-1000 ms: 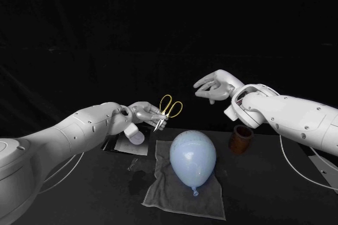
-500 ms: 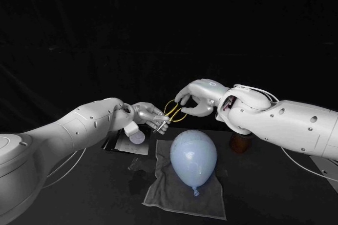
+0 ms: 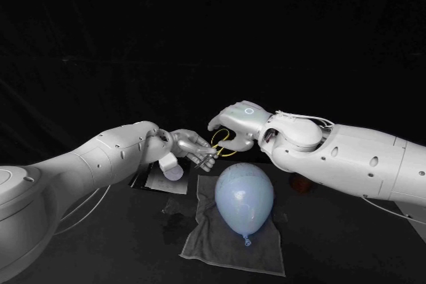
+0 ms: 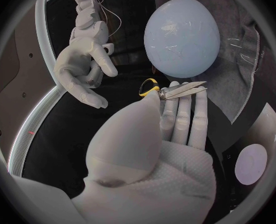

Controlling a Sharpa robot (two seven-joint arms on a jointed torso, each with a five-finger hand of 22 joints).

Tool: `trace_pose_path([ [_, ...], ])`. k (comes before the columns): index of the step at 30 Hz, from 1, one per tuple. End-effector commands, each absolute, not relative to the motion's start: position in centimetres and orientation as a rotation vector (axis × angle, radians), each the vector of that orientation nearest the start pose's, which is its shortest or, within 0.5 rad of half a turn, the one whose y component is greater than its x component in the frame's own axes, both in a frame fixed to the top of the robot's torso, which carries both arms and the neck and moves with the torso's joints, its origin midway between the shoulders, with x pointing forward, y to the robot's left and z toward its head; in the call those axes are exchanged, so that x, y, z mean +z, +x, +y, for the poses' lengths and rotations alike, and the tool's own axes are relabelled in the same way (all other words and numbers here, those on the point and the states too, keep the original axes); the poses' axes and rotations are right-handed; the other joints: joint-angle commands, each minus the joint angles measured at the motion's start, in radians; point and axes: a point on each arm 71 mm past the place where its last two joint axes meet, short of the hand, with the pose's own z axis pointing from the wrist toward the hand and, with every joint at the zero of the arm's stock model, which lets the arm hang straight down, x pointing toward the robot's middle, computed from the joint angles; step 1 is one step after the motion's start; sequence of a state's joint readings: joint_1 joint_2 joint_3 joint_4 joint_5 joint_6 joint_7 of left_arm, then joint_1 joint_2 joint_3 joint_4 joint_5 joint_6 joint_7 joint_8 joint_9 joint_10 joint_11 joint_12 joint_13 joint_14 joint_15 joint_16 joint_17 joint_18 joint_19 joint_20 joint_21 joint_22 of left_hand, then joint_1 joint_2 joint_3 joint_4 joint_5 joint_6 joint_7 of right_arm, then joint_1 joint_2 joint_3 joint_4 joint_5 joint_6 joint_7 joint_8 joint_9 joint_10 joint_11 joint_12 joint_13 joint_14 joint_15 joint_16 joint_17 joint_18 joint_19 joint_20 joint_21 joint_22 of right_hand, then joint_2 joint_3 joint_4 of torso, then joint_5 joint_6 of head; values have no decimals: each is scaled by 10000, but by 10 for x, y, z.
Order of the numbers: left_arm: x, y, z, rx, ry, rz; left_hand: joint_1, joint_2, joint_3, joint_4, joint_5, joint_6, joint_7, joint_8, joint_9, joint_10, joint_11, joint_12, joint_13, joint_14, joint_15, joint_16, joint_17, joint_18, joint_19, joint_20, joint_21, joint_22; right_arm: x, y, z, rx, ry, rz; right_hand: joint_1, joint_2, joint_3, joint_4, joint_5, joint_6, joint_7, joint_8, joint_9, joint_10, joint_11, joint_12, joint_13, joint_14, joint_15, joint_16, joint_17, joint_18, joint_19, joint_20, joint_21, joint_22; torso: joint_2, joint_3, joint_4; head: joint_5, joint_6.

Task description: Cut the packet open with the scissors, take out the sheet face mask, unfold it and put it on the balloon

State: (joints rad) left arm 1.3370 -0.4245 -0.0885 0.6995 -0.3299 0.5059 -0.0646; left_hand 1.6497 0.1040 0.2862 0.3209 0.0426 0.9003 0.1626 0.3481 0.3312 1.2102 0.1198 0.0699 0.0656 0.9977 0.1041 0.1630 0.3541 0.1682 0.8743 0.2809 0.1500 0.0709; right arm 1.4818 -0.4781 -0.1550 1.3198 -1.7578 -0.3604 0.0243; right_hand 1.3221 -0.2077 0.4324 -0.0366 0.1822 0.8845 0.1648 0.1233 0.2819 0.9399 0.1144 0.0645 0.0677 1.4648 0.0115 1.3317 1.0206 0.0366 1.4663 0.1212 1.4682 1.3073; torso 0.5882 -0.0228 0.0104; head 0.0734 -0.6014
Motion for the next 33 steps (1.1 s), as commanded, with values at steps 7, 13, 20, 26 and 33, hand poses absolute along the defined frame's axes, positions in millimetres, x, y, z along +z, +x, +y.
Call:
trace_pose_path([
  [7, -181, 599, 202, -12986, -6981, 22369, -395, -224, 1091, -510, 61, 15, -19, 173, 1718, 105, 14, -42, 6, 42, 50, -50, 110, 158, 99, -12, -17, -10, -94, 533, -53, 4769, -8142, 13634, 381, 215, -356, 63, -218, -134, -227, -69, -28, -269, -299, 94, -6, 78, -333, 42, -18, 73, -31, -300, -130, 1056, 13, 2, 6, -21, -6],
  [13, -180, 598, 201, -13018, -6911, 22356, -491, -283, 1248, -545, 61, 14, -23, 182, 1772, 113, 12, -44, 6, 40, 49, -61, 138, 156, 106, -9, -20, -10, -99, 535, -54, 4574, -8203, 14003, 339, 232, -281, 94, -247, 43, -215, 27, 4, 10, -290, 245, 27, 81, -383, 22, -64, 76, -38, -384, -165, 1035, 11, 9, -4, -30, -15],
  [20, -180, 596, 200, -13094, -6859, 22324, -578, -315, 1368, -564, 61, 13, -15, 190, 1816, 123, 12, -41, 8, 40, 49, -70, 160, 155, 110, -4, -23, -10, -102, 536, -55, 4597, -8081, 14393, 221, 193, -336, 173, -530, -28, -219, -10, -16, 18, -297, 237, 0, 92, -377, 29, -66, 76, -33, -383, -181, 1034, 9, 18, -21, -15, -5],
  [26, -179, 594, 199, -13237, -6757, 22386, -600, -329, 1401, -574, 61, 12, -15, 192, 1829, 123, 13, -43, 7, 38, 49, -74, 166, 154, 112, -3, -24, -10, -104, 538, -57, 4547, -7993, 14594, 227, 201, -334, 175, -564, -37, -221, -14, -19, 11, -298, 232, -3, 83, -378, 7, -117, 88, -59, -384, -214, 994, 6, 18, -10, -42, -24],
  [33, -178, 591, 201, -13499, -6692, 22439, -624, -343, 1437, -586, 61, 10, -15, 194, 1844, 124, 12, -43, 8, 36, 49, -77, 173, 154, 112, -2, -26, -10, -105, 542, -60, 4589, -7884, 14699, 272, 227, -346, 185, -663, -133, -226, -62, -40, -98, -297, 171, -22, -13, -376, -185, -495, 143, -201, -383, -389, 791, 9, 22, -4, -63, 0],
])
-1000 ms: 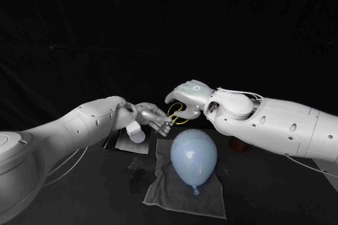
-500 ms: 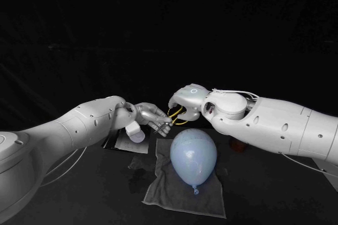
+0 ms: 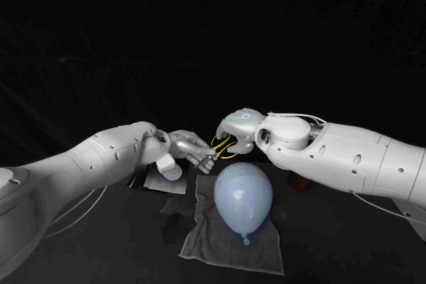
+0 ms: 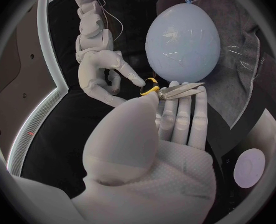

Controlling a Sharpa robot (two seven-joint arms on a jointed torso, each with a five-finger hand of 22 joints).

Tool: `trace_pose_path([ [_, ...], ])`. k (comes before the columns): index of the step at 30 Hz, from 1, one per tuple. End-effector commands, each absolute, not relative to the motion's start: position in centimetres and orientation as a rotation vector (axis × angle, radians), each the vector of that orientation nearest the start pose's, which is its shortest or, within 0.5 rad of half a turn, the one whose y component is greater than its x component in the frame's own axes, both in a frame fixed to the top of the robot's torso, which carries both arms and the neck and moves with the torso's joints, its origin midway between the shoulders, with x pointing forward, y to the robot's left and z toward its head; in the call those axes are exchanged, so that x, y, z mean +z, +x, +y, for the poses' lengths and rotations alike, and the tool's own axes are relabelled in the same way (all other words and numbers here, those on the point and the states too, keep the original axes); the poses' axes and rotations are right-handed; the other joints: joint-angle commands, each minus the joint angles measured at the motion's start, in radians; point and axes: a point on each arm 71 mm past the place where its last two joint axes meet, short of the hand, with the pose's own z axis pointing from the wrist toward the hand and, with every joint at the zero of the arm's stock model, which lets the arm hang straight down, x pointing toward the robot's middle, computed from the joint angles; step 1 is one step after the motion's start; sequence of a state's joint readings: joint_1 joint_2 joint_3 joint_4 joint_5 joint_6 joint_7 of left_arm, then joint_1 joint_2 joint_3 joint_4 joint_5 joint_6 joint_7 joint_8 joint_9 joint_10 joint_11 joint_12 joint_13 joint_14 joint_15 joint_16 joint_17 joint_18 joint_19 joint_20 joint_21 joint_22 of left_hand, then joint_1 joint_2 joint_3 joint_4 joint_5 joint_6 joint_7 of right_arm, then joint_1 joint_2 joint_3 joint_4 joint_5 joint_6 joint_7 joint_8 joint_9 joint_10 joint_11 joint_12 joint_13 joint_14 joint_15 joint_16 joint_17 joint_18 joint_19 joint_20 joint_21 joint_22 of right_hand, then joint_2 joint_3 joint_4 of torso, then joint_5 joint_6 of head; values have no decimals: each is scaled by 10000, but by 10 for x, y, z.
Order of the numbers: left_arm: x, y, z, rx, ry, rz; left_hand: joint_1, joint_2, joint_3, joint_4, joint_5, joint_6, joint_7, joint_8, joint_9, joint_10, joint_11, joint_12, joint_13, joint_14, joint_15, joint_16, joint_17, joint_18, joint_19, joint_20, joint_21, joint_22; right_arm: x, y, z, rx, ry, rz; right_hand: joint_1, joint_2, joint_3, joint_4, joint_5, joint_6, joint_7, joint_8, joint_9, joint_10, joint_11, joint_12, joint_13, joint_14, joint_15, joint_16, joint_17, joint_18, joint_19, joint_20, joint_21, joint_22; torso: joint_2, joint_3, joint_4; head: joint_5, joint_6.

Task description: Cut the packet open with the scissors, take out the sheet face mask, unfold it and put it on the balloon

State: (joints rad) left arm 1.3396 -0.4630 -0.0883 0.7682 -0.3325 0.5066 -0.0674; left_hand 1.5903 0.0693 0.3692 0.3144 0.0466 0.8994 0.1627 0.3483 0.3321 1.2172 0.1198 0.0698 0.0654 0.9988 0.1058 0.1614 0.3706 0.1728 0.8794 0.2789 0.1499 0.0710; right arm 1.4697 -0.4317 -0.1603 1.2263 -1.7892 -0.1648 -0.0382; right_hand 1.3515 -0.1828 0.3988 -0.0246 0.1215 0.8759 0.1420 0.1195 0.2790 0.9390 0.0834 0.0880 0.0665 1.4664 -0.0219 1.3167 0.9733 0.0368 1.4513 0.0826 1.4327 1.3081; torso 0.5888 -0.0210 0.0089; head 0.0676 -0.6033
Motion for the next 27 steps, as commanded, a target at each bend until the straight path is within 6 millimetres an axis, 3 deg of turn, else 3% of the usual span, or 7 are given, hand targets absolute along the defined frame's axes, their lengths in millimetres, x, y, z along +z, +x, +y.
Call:
trace_pose_path([
  [1, -178, 591, 201, -13528, -6675, 22450, -30, 4, 606, -522, 21, 19, -16, 193, 1835, 54, 13, -41, 9, 25, 32, -61, 8, 108, 61, 19, -25, -11, -105, 542, -60, 4591, -7888, 14726, -21, -22, -10, 65, -56, -46, 2, -24, -10, -88, 14, -65, -10, -29, -43, -35, -22, 141, -51, 2, -33, 783, 4, 5, 12, -10, 17],
  [5, -177, 590, 201, -13643, -6610, 22447, -77, -27, 684, -549, 20, 8, -21, 195, 1865, 35, 5, -50, 6, 5, 35, -77, 20, 103, 56, 29, -33, -13, -108, 543, -59, 4627, -7983, 15017, 18, -2, 7, 55, -47, -69, -9, -34, -15, -118, 10, -80, -12, -30, -46, -37, -7, 146, -63, 1, -52, 767, 3, -13, 7, -4, 15],
  [14, -173, 589, 199, -13934, -6517, 22100, -125, -53, 763, -576, 20, -3, -28, 198, 1897, 21, 1, -53, 5, -19, 38, -96, 31, 104, 44, 30, -44, -16, -115, 544, -57, 4655, -8081, 15400, 87, 104, 122, 46, -77, 3, -36, 10, 1, -48, -24, -44, 6, -22, -68, -44, -7, 140, -44, -14, -50, 791, 26, -14, 7, -2, 4],
  [27, -165, 586, 193, -14720, -6124, 21492, -217, -62, 820, -569, 16, 6, -63, 231, 1963, 46, -3, -33, 13, -9, 35, -97, 57, 105, 51, 36, -49, -15, -120, 548, -55, 4548, -8128, 15728, -2, 244, 775, 88, -124, 323, 7, 166, 47, 453, 1, 137, 9, 28, -53, 15, 84, 108, 47, -25, 10, 921, -1, -6, 5, -141, -49],
])
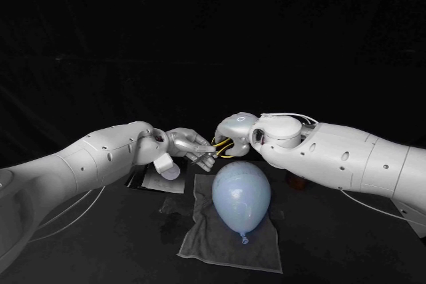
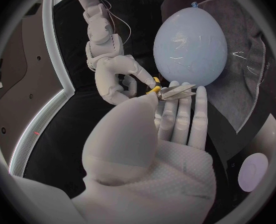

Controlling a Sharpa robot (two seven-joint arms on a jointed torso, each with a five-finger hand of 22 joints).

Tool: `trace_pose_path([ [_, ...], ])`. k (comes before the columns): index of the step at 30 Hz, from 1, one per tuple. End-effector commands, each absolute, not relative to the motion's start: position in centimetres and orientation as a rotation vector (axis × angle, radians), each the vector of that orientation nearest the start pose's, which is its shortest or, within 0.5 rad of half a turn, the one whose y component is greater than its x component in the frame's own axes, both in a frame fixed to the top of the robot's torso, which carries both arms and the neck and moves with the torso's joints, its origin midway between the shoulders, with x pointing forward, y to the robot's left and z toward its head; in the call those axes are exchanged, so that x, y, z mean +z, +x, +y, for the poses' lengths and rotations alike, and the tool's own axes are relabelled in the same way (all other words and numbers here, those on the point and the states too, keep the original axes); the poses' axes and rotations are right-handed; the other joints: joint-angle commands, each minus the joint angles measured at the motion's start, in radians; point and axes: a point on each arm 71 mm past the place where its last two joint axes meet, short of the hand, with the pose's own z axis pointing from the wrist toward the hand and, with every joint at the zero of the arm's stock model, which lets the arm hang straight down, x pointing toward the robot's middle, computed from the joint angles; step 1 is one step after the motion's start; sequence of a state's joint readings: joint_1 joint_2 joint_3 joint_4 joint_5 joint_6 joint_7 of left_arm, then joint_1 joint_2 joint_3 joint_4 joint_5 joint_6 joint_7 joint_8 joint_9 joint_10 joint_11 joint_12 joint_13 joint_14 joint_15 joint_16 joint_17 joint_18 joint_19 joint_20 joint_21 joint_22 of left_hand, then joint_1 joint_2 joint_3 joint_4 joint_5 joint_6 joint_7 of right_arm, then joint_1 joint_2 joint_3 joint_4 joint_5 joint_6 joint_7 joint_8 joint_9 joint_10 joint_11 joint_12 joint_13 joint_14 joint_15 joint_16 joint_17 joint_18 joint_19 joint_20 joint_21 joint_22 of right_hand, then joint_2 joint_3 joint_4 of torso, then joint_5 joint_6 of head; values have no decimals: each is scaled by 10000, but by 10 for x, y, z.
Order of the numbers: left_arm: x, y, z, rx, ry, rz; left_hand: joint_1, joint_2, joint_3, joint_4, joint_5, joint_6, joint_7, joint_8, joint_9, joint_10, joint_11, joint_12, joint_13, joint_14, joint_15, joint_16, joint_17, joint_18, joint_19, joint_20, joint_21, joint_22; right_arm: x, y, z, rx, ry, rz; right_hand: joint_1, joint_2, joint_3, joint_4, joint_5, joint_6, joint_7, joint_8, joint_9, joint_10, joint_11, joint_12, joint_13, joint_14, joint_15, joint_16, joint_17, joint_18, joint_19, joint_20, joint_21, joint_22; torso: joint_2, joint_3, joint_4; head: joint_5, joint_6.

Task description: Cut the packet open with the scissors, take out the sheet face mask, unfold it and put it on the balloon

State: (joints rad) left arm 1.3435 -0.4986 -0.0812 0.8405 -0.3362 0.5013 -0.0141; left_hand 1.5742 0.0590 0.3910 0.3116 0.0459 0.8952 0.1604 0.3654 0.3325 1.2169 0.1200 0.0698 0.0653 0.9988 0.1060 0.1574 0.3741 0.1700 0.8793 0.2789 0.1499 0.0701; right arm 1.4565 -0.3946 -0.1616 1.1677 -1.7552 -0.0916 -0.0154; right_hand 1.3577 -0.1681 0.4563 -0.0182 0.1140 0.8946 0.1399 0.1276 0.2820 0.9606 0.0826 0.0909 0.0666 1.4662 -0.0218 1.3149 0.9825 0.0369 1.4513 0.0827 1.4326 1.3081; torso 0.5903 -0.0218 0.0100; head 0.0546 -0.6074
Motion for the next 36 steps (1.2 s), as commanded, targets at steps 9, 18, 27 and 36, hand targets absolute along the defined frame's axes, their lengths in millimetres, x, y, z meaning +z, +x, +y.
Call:
trace_pose_path([
  [9, -156, 582, 187, -15488, -5894, 21067, -97, 20, 621, -552, 22, 62, -56, 89, 2006, 87, -15, -18, 22, 22, 22, -44, 45, 135, 81, 39, -37, 0, -128, 552, -54, 4191, -8241, 16093, -325, 38, 908, 143, -102, 430, -1, 189, 72, 977, 46, 13, -31, 20, -20, 31, -57, 101, 72, 16, 7, 966, -9, 4, 9, -28, -17],
  [18, -145, 577, 178, -15901, -5315, 21241, -103, 14, 625, -558, 22, 64, -60, 95, 2017, 93, -18, -16, 22, 29, 19, -42, 50, 136, 87, 38, -35, 1, -131, 552, -52, 3968, -8369, 16066, -598, -72, 1354, 303, -564, 787, -13, 378, 212, 1790, -12, -71, -16, 28, 45, 78, -34, 80, 129, 59, 49, 1061, -20, 7, -2, 3, -14],
  [27, -142, 571, 169, -16227, -4929, 21420, -103, 9, 633, -568, 22, 65, -67, 101, 2028, 95, -24, -17, 22, 31, 17, -41, 55, 136, 92, 38, -33, 1, -126, 551, -53, 4448, -8248, 15296, -632, 55, 1277, 362, -655, 1507, -106, 850, 515, 3376, -253, 293, 120, 17, 44, 154, 32, -31, 389, 99, 391, 1490, -5, 2, 3, -14, -1],
  [36, -141, 571, 170, -16295, -4894, 21391, -104, 9, 643, -577, 23, 66, -76, 107, 2040, 95, -33, -19, 22, 33, 15, -42, 59, 138, 95, 35, -33, 2, -121, 554, -60, 4837, -7541, 14694, -377, 386, 1136, 263, -651, 2278, -580, 1499, 981, 4813, -709, 724, 404, 21, -334, 175, 156, -58, 441, -237, 471, 1608, -4, 10, 0, 9, -17],
])
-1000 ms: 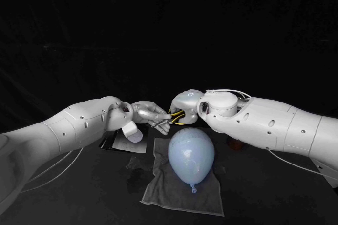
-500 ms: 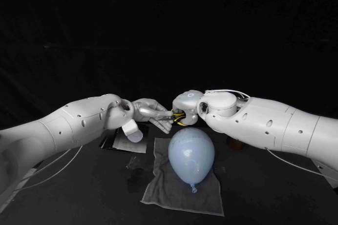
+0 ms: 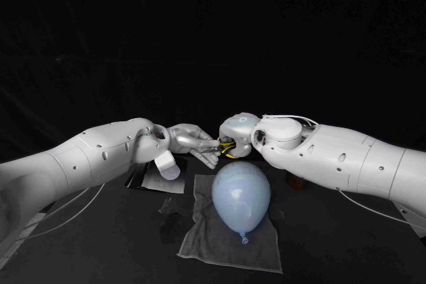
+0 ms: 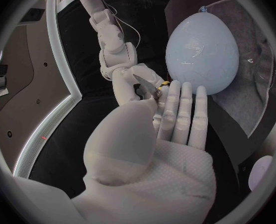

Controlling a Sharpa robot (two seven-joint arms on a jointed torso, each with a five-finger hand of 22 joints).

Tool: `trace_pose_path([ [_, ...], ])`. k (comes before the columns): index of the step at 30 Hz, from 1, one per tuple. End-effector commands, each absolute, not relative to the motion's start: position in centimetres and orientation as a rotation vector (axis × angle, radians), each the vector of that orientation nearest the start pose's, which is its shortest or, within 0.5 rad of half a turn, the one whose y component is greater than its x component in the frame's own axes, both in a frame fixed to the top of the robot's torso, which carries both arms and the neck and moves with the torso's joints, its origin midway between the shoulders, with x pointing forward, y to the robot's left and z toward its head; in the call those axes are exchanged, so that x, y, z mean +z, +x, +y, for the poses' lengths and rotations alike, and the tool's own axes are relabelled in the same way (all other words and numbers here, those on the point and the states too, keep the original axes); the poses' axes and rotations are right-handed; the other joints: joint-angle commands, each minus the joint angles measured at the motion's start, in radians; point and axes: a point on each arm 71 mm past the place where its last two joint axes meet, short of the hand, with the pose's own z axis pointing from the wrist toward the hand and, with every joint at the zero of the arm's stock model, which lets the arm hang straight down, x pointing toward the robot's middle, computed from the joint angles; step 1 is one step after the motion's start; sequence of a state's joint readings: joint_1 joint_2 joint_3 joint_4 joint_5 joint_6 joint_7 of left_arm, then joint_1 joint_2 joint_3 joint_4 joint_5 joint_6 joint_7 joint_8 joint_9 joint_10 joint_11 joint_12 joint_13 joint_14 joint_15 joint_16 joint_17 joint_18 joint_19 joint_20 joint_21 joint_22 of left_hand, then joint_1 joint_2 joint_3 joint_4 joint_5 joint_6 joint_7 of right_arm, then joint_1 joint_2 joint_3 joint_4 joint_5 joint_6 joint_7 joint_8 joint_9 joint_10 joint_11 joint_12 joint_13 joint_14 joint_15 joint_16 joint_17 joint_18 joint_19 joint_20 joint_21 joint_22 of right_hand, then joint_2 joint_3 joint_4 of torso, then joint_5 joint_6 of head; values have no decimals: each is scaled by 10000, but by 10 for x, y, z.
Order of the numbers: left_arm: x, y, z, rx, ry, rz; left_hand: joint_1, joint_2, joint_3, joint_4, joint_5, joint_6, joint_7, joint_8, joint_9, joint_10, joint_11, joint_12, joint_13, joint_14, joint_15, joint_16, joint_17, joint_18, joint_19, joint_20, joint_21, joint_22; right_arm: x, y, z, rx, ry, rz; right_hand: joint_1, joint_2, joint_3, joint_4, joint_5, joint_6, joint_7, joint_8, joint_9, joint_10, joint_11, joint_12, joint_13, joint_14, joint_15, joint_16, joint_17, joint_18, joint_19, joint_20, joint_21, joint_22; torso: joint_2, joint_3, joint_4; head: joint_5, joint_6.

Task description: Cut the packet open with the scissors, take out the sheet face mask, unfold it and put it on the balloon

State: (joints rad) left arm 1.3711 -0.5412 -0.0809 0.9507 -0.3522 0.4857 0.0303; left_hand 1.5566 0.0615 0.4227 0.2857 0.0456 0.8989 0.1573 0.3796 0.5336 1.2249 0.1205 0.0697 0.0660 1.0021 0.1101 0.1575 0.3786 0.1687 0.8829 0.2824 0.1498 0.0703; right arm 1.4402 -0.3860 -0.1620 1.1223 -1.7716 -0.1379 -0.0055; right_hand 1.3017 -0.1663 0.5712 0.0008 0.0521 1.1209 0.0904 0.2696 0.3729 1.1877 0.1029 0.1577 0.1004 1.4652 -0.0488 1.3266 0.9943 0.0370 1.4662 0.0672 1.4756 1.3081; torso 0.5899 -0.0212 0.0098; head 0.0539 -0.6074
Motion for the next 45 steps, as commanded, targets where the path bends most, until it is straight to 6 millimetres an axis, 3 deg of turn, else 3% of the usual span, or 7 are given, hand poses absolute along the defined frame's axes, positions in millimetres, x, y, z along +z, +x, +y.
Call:
trace_pose_path([
  [1, -141, 571, 171, -16293, -4897, 21389, 73, -16, 325, -317, 25, 29, -45, -35, 29, 16, -38, -18, 14, 0, -26, -42, 13, 151, 59, 0, -33, 0, -121, 554, -61, 4856, -7490, 14721, 175, 416, -15, 96, -32, -26, -91, 89, 97, 2573, -921, 53, 74, 27, -72, 50, 28, -59, 291, -95, 39, 1609, -4, 3, 0, 18, -23],
  [10, -142, 572, 175, -16178, -4943, 21391, 73, -16, 325, -317, 25, 29, -45, -35, 29, 16, -38, -18, 14, 0, -26, -42, 13, 151, 59, 0, -33, 0, -123, 552, -65, 5158, -7060, 15323, 94, 1565, -350, 447, -45, -951, 23, -23, 489, 3263, -952, 790, 686, 24, -110, 7, 89, -60, 269, -172, 8, 1616, -12, -3, 1, 24, -33],
  [26, -142, 572, 177, -15963, -4941, 21466, 82, -14, 365, -352, 27, 11, -57, -30, 58, 0, -48, -30, 10, -12, -29, -52, 22, 153, 60, -9, -36, -2, -124, 548, -68, 5215, -6414, 15799, -344, 1490, -817, 418, -28, -665, -280, 150, 1248, 3238, -1235, 9538, 9657, 356, -341, 879, 2014, -148, 483, -405, 259, 1962, -9, -7, -2, 50, -27],
  [28, -142, 572, 177, -15950, -4935, 21490, 82, -14, 365, -352, 27, 11, -57, -30, 58, 0, -48, -30, 10, -12, -29, -52, 22, 153, 60, -9, -36, -2, -124, 548, -68, 5185, -6361, 15868, -491, 1787, -794, 695, -28, -902, -164, -34, 1195, 2979, -1138, 8779, 8921, 253, -272, 684, 1615, -119, 404, -362, 159, 1874, -11, -8, 2, 48, -26],
  [29, -143, 572, 177, -15947, -4930, 21501, 82, -14, 365, -352, 27, 11, -57, -30, 58, 0, -48, -30, 10, -12, -29, -52, 22, 153, 60, -9, -36, -2, -124, 548, -68, 5162, -6338, 15930, -447, 1966, -744, 786, -25, -1145, -38, -208, 1157, 1778, -1023, 4793, 5050, 219, -180, 610, 1496, -117, 394, -294, 141, 1865, -11, -8, 2, 47, -23],
  [36, -143, 572, 174, -15977, -4876, 21538, 82, -17, 377, -362, 27, 3, -57, -30, 67, -6, -48, -34, 8, -17, -28, -56, 25, 152, 58, -10, -38, -2, -129, 547, -67, 5089, -6029, 16890, -32, 2949, -261, 832, -36, -2408, 735, -896, 1192, 267, -223, 971, 2638, 169, 482, 456, 1192, -116, 400, 292, 116, 1871, -12, -11, -6, 70, -32],
  [45, -143, 571, 171, -16018, -4818, 21578, 81, -17, 380, -363, 26, 0, -55, -30, 70, -7, -47, -34, 8, -18, -28, -57, 26, 152, 58, -11, -39, -2, -137, 550, -70, 4810, -5202, 18462, -1022, 3613, -192, 1178, -30, -2759, 571, -53, 1997, 1936, -407, 453, 1965, 280, 358, 638, 1451, -236, 747, 297, 537, 2259, -5, -7, 1, 92, -53],
])
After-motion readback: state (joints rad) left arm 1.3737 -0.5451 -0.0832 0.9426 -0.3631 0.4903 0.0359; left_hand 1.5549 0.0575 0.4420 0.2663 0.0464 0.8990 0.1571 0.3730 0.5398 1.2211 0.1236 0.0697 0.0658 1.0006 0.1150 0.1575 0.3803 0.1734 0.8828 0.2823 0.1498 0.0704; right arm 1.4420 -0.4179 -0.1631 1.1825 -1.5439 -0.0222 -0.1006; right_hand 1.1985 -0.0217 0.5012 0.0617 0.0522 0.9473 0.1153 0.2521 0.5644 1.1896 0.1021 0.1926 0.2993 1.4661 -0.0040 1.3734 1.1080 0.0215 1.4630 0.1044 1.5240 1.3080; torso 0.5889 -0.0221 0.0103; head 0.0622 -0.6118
